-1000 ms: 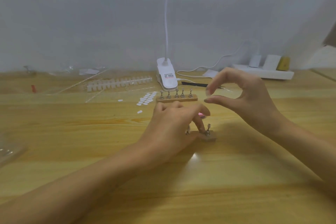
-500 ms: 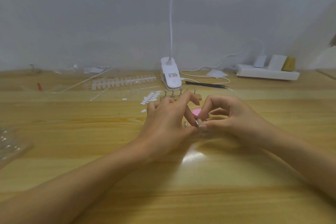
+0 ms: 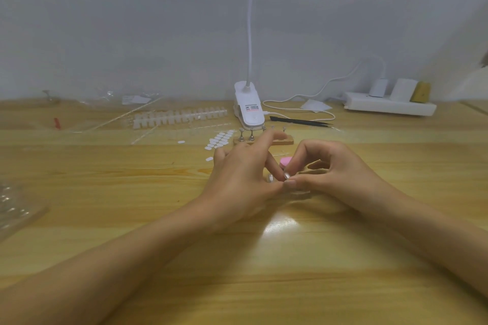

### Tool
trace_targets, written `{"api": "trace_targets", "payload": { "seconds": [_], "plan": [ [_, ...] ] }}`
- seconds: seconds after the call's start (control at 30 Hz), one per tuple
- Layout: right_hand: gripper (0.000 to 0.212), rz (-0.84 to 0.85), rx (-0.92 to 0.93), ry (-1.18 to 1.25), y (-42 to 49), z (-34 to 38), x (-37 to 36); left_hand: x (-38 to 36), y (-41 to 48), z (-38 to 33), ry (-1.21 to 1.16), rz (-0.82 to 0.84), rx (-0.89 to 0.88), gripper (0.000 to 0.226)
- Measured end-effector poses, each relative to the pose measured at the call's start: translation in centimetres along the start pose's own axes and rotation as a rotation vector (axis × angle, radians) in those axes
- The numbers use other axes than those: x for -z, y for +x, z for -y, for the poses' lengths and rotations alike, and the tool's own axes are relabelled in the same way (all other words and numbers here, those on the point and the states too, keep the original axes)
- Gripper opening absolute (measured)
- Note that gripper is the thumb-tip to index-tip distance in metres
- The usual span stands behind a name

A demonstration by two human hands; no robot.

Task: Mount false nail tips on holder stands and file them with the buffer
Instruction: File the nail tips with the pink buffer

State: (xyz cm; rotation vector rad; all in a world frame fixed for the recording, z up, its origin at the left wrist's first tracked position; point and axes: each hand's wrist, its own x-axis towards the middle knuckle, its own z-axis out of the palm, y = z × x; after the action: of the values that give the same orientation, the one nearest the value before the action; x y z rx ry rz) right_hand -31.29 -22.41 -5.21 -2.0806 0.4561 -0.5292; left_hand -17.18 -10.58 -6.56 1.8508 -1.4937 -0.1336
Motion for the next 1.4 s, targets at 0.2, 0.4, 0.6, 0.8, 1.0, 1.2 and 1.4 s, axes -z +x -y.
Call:
{"api": "trace_targets", "payload": {
  "seconds": [0.2,0.4,0.6,0.8,1.0,1.2,1.4],
  "plan": [
    [0.019,0.028,0.062,-0.11,0.0,0.1,0.3,0.0,0.1,0.1,-0.021,-0.003,0.014,0.064],
    [0.021,0.004,0.144,-0.19,0.1,-0.2,0.2,0.0,0.0,0.1,-0.039,0.004,0.022,0.069],
    [0.007,0.046,0.027,0.053,0.6,-0.5,1.0,0.1,-0.1,-0.2,-0.015,-0.007,0.035,0.067],
    [0.016,0.057,-0.038,0.147,0.8,-1.0,-0.5,0.1,-0.1,-0.6,0.009,-0.005,0.024,0.062],
    [0.016,0.049,-0.042,0.136,0.9,-1.0,-0.6,0.2,0.0,-0.6,0.018,-0.005,0.021,0.063],
    [0.008,-0.04,-0.057,0.233,1.2,-1.6,-0.2,0.1,0.1,-0.3,0.008,0.006,-0.004,0.064],
    [0.011,-0.114,0.137,-0.325,2.0,-3.0,2.3,0.4,0.3,0.0,0.064,0.055,-0.015,0.069]
  ]
}}
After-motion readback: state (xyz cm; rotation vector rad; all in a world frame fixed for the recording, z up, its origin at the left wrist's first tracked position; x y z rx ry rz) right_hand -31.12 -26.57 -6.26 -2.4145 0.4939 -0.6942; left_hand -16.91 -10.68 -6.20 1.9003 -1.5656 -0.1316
